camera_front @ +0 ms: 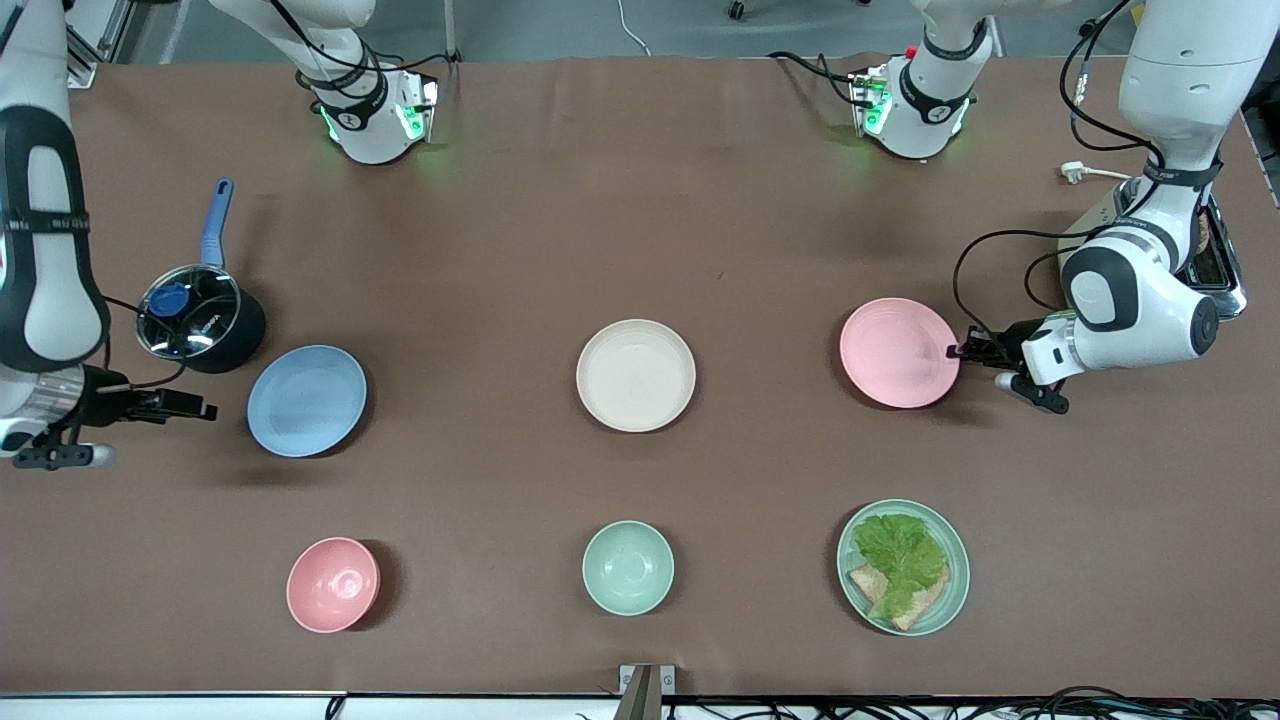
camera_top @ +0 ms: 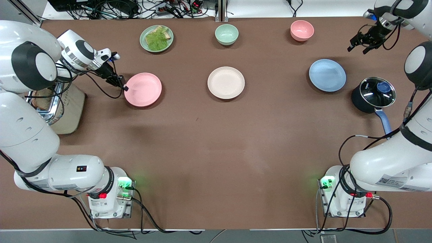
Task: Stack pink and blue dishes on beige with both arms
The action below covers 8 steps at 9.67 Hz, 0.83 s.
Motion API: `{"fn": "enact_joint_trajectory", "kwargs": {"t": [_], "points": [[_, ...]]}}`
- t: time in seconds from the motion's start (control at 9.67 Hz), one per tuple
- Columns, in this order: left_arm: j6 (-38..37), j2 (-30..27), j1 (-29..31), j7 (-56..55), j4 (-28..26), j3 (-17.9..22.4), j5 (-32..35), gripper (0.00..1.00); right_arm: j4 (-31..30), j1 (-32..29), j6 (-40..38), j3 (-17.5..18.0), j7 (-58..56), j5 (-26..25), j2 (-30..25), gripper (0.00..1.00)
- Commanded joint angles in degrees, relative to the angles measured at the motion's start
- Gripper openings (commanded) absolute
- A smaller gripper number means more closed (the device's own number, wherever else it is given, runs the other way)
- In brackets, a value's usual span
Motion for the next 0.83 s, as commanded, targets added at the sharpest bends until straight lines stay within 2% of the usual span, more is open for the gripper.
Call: {"fn": "enact_joint_trajectory", "kwargs": {"t": [0.0, 0.1, 0.21, 0.31, 0.41, 0.52, 0.72], "points": [[1.50, -0.41, -0.24, 1.04, -0.61, 0.11, -1.62, 0.00, -2.36, -1.43, 2.42, 0.42, -7.49, 6.02, 2.30, 1.00], [1.24, -2.85, -0.15, 0.70, -0.61, -0.06, -1.62, 0.00, -6.21, -1.43, 6.61, 0.51, -9.60, 6.39, 2.31, 0.99], [0.54, -5.49, -0.24, -0.26, -0.52, -1.89, -1.62, 0.00, -9.47, -1.26, 10.48, 0.60, -11.19, 7.52, 2.31, 0.93], [0.36, -7.43, 0.11, -4.28, -0.52, -6.26, -1.45, 0.00, -10.89, -0.82, 10.52, 0.51, -11.38, 10.41, 2.22, 0.85], [0.61, -7.28, 0.03, -10.58, -0.44, -10.31, -0.75, 0.00, -12.04, -0.82, 10.52, 0.51, -11.38, 10.78, 2.22, 0.76], [1.14, -5.88, -0.06, -16.65, 0.87, -15.31, 0.30, 0.00, -13.18, -0.90, 10.44, 0.60, -11.29, 10.96, 2.22, 0.63], [2.19, -4.73, -0.15, -30.79, 2.29, -22.62, 5.47, 0.00, -13.02, -1.25, 8.69, 0.51, -10.77, 11.49, 2.13, 0.16]]}}
